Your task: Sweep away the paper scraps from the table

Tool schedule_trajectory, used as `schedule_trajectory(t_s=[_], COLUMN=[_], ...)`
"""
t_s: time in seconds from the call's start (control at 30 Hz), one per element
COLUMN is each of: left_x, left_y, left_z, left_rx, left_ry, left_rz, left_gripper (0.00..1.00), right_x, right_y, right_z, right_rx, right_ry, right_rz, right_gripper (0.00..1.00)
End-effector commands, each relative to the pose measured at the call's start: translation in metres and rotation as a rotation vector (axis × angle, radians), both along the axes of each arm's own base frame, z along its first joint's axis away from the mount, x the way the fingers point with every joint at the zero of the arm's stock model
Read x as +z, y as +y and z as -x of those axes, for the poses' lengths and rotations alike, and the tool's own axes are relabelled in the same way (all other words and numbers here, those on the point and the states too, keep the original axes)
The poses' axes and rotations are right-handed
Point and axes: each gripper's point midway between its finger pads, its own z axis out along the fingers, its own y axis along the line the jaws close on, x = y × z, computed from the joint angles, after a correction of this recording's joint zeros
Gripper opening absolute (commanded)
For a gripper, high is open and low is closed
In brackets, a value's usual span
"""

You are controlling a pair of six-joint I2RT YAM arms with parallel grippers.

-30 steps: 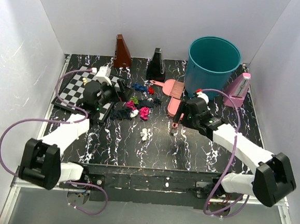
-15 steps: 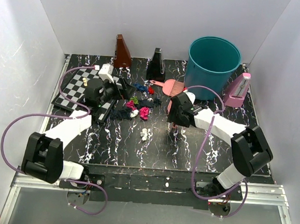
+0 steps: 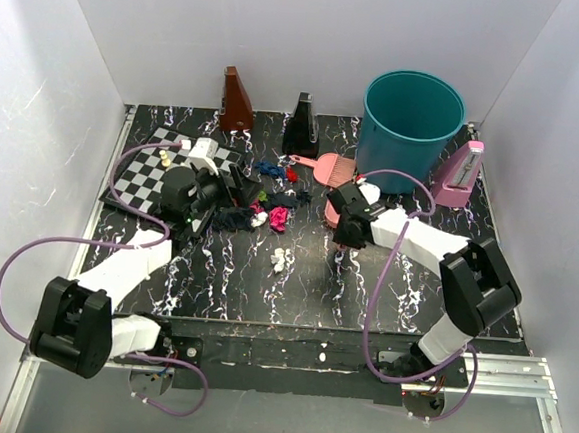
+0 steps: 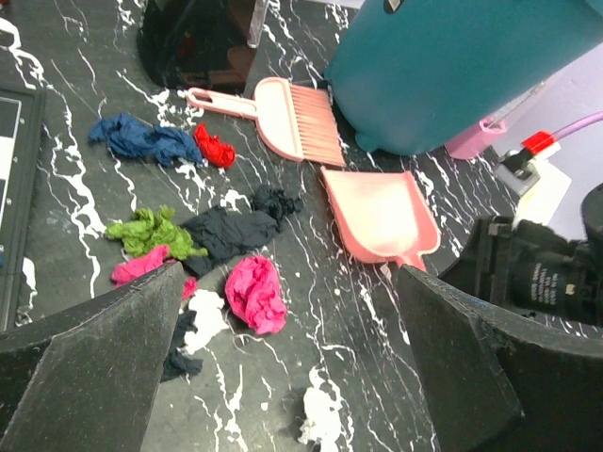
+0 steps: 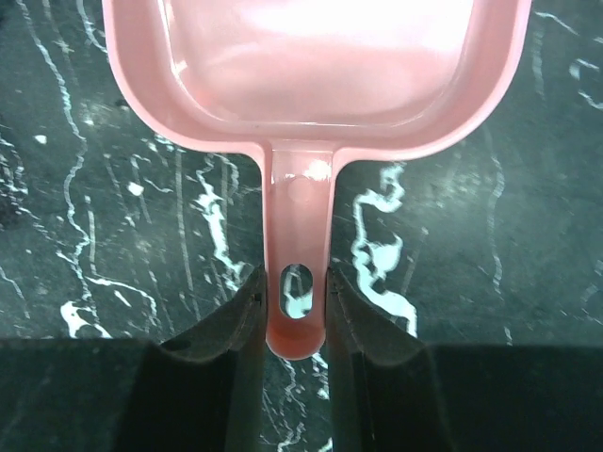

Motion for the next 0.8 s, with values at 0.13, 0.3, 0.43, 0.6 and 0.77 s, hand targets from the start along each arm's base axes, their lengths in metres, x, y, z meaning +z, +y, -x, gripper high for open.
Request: schedule_trajectory(t_s=[0.13,0.3,0.43,0.6,0.77], left_x=[0.002,-0.001,0.002,0.000,-0.008], left_y=[0.010,0.019,0.031,0.035,0.045], left_z=[0.023,0.032,0.038,0.045,0.048], left_rx=[0.036,0.060,0.110,0.115,0.160], left_ry=[-0.053,-0.087,-0.125,-0.139,-0.147], left_rz=[-0.022,-0.056,-0.069,-0.079,-0.097], left_gripper=[0.98,0.98,0.98,0.98,0.98], right_x=[0.021,0.028,0.038,0.059,0.096], right_y=[-0.068,-0.092,-0.098,-0.093,-0.069], right_z=[0.038,0.052,0.056,0.050,0.016], right_rx=[-0.108,-0.136,-0.141,-0.094,-0.005], right_ry=[-0.053,-0.069,-0.083,-0.122,-0.232], right_rz=[0.104,0.065,0.040,0.017,-0.028], right_gripper=[0.26,0.49,0.55,0.59,0.57])
